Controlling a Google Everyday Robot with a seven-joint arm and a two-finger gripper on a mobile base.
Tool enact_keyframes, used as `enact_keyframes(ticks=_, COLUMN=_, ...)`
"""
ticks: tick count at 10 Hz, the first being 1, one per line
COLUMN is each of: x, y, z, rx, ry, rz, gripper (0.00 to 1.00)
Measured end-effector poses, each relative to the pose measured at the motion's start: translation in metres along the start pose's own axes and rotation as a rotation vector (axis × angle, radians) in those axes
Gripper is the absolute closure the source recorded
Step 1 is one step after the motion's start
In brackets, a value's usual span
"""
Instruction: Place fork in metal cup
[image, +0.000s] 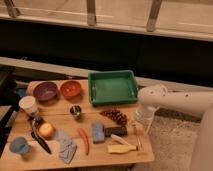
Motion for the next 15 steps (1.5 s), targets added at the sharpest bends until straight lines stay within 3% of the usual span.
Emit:
enact_keyframes(ticks=4, x=-0.011, y=-0.012, z=0.009, rx=0.050, ry=-0.013, rz=0.032, gripper=0.35)
enact_keyframes(ticks=15, x=-0.005, y=-0.020, z=0.042, rx=0.049, ry=0.065, rz=0.038, gripper=0.35)
